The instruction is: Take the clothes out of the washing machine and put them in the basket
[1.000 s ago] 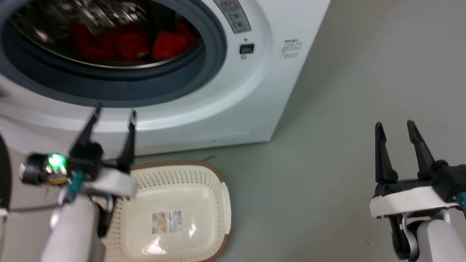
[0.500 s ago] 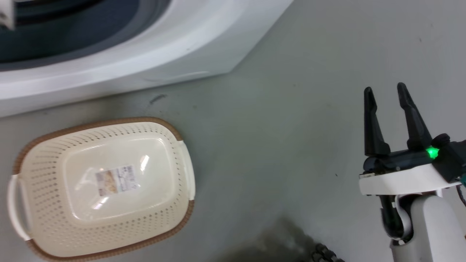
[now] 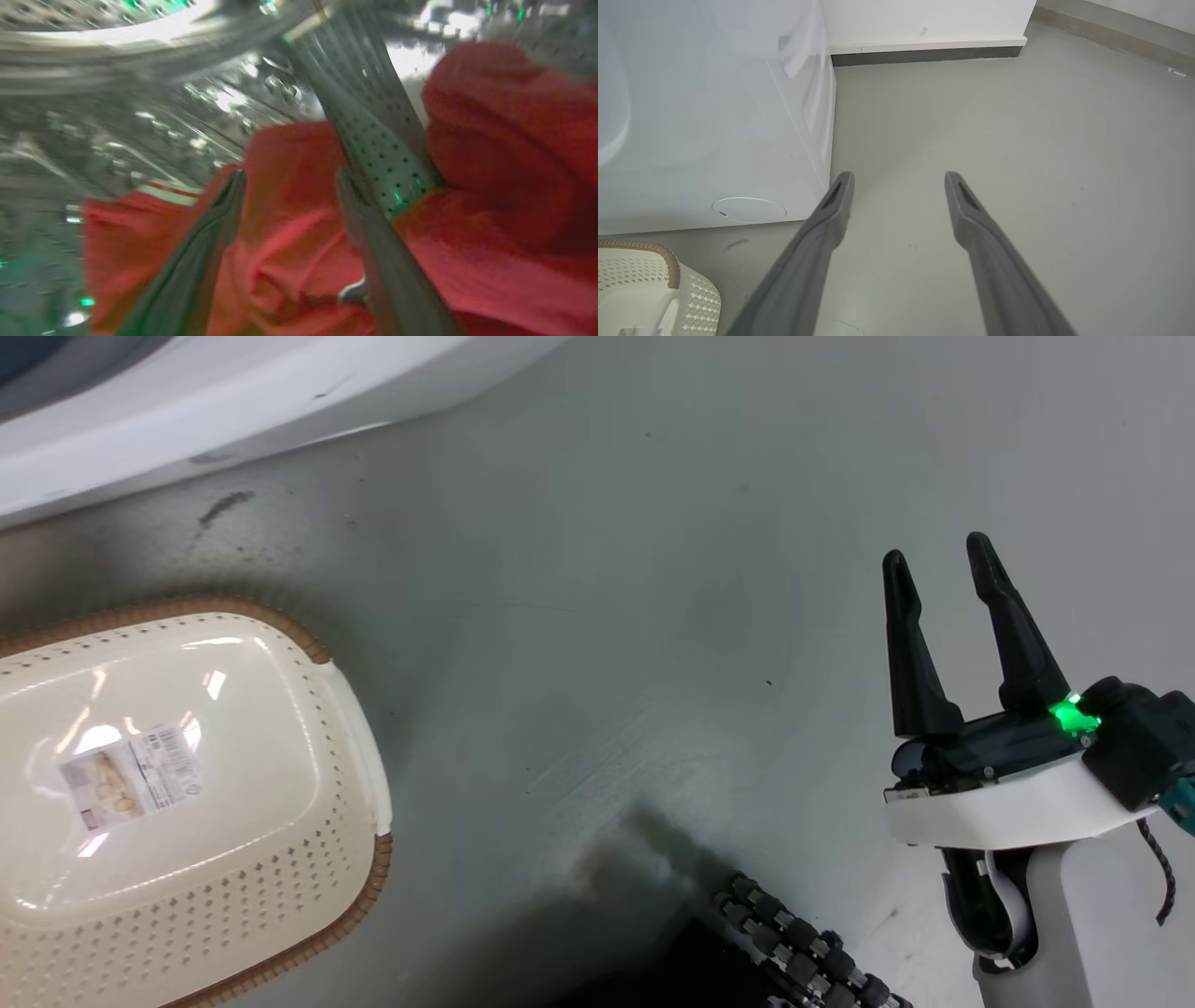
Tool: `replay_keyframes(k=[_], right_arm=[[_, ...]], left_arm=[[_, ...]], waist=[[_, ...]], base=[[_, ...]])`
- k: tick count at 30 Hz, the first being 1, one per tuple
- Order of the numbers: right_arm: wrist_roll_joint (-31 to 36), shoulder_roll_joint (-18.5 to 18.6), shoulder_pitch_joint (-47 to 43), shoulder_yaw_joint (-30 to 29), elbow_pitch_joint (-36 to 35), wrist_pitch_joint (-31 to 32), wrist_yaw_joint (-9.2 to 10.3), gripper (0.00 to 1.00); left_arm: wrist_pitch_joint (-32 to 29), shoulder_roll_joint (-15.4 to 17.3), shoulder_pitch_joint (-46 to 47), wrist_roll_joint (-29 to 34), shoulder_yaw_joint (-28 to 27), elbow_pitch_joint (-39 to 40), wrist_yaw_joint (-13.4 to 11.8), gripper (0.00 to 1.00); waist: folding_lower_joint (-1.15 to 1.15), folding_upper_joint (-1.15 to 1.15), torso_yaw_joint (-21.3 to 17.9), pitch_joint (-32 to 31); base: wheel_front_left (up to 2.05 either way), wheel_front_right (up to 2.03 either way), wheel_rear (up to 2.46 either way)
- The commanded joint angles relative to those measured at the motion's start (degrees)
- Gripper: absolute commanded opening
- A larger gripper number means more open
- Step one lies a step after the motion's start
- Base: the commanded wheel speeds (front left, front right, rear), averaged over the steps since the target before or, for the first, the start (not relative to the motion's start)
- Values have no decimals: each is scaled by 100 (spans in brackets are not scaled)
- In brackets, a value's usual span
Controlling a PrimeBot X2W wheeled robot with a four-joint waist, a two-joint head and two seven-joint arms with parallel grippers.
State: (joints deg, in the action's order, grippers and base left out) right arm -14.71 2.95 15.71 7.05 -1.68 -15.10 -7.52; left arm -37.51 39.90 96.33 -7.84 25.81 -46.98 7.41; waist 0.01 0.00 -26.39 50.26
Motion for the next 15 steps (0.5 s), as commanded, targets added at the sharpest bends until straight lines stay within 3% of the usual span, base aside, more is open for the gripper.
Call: replay_keyframes(k=[1, 15], right_arm=[[-53, -12, -73, 24, -48, -11, 5, 100], [-123, -11, -256, -51, -263, -11, 6, 100]], left_arm=[[-199, 59, 166, -92, 51, -151, 4, 100], [-847, 255, 286, -419, 311, -776, 6, 100]], waist=[[-1, 0, -105, 137], [-1, 0, -36, 317]], base=[[0, 0, 0], [0, 0, 0]])
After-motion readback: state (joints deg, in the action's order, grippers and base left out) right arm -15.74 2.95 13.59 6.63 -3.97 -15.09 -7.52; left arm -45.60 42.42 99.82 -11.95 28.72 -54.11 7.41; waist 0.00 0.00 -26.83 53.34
